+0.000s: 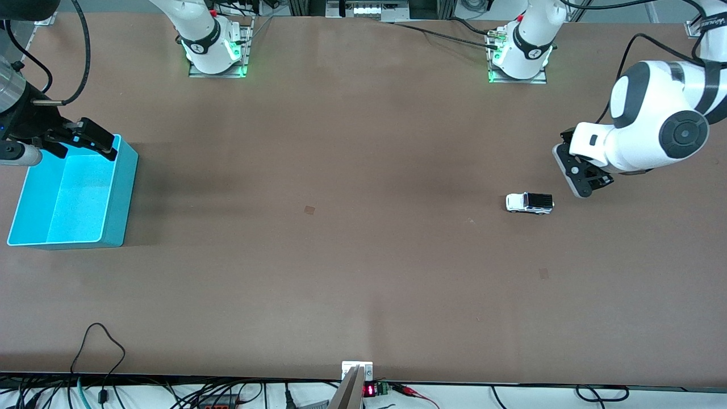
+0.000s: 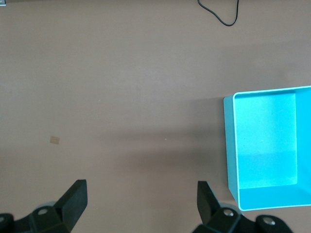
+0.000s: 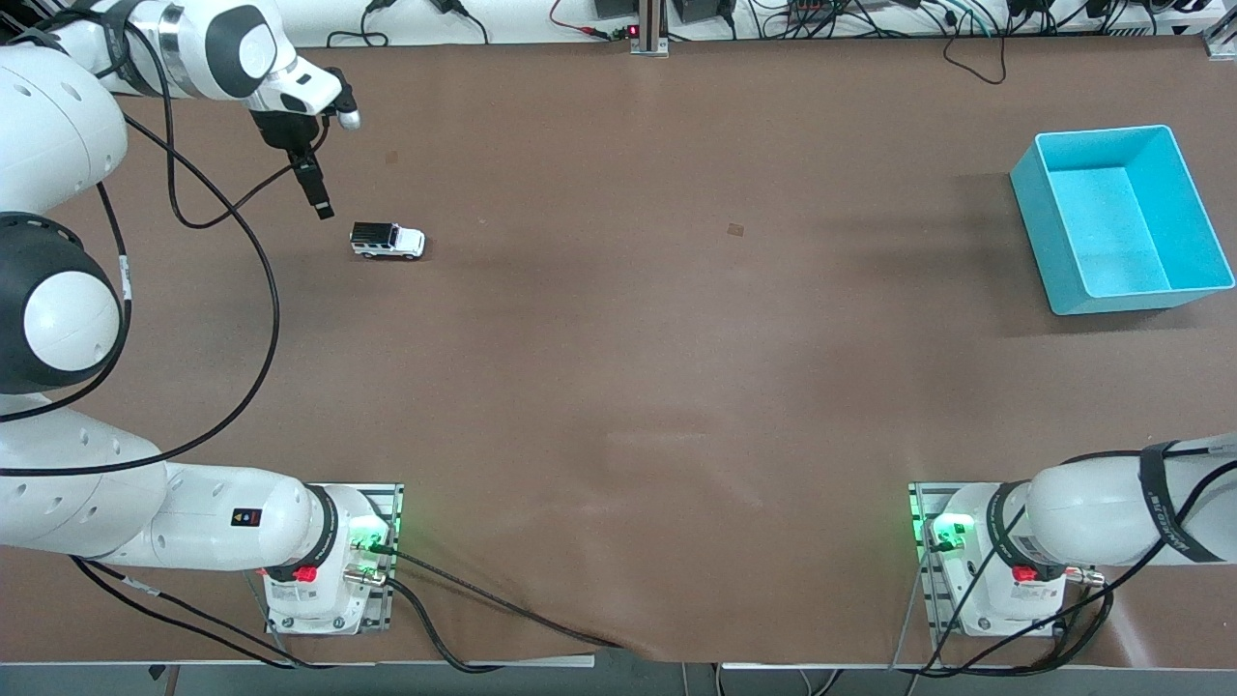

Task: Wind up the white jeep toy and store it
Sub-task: 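Lower the left gripper and grasp the white jeep's body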

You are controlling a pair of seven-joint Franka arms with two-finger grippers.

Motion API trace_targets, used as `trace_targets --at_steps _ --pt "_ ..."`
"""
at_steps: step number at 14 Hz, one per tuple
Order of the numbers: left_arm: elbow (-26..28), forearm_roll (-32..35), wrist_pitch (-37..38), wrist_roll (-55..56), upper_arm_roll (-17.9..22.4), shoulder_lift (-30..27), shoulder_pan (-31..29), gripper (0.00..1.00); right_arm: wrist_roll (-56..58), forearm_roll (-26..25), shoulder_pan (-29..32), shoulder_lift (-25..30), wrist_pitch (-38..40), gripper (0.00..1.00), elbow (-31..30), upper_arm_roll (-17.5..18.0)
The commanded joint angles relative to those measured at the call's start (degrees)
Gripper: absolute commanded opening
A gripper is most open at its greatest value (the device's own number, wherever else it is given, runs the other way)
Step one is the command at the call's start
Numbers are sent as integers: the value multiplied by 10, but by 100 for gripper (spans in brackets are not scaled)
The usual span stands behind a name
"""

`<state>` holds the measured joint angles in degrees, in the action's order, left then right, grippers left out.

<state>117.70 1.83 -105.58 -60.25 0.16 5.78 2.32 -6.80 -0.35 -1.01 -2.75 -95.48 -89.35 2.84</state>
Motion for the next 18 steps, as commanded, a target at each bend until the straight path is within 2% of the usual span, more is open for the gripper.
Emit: trace_targets --at_steps 1,8,14,18 --pt "38 4 -43 -49 1 -15 -1 100 0 7 5 -3 8 100 10 2" --pt "79 4 -134 -143 1 -9 -11 100 0 7 4 -3 9 100 10 2" --pt "94 4 -161 -159 1 -8 -4 100 1 7 5 -3 10 100 10 2" --pt "97 5 -184 -188 0 14 -3 100 0 7 5 -3 10 100 10 2"
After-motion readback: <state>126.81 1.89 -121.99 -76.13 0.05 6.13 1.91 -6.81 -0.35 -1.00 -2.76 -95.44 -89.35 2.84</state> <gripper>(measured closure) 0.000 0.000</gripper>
